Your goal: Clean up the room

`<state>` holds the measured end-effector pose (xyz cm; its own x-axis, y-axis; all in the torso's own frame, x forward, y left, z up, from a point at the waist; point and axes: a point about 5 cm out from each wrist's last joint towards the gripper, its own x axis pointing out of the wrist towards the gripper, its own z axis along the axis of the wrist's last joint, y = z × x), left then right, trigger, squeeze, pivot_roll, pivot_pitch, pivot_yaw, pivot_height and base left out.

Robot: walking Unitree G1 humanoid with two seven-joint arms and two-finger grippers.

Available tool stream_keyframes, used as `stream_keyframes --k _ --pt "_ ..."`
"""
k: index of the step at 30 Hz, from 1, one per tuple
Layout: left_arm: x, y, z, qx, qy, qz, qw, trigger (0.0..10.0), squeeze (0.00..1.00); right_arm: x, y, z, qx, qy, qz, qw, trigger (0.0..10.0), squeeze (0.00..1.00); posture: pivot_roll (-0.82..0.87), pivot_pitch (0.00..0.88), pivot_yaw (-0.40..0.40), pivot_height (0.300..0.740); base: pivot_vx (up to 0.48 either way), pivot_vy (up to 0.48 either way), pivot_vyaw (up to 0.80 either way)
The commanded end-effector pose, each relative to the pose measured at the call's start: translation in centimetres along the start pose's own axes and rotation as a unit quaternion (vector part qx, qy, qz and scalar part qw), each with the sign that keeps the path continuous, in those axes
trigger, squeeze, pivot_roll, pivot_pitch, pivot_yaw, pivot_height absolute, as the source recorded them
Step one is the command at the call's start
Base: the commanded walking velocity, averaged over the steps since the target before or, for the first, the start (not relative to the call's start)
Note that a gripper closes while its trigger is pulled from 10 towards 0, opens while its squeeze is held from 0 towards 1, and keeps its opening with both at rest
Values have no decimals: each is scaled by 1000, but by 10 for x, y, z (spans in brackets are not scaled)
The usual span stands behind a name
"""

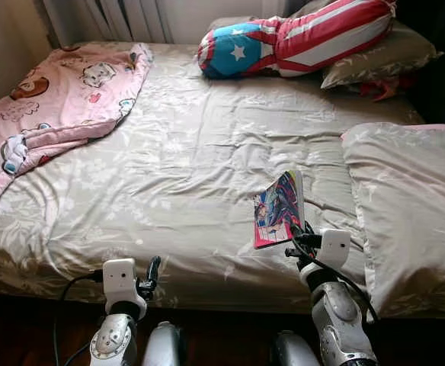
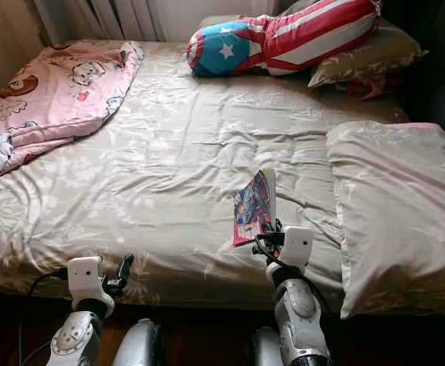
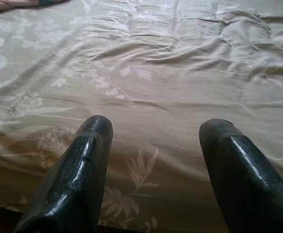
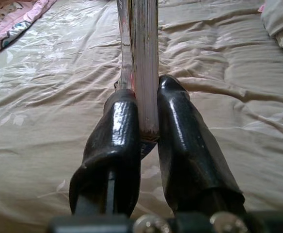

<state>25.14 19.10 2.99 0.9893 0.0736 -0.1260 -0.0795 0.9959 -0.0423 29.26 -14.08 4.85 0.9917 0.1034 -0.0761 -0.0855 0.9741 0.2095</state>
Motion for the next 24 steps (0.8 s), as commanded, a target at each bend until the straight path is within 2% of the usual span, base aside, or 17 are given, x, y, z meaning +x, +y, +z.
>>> stream_keyframes --k 1,16,24 --pt "-1 2 1 9 1 4 1000 10000 0 4 6 12 -2 -27 14 1000 10000 0 -7 114 7 638 266 0 0" --pt "0 4 1 11 1 6 1000 10000 0 5 9 11 -2 -22 27 999 10000 0 -7 115 7 638 286 0 0" --pt "1 3 1 11 0 3 1000 10000 0 7 11 11 3 -16 39 999 10000 0 -6 118 8 638 0 0 0"
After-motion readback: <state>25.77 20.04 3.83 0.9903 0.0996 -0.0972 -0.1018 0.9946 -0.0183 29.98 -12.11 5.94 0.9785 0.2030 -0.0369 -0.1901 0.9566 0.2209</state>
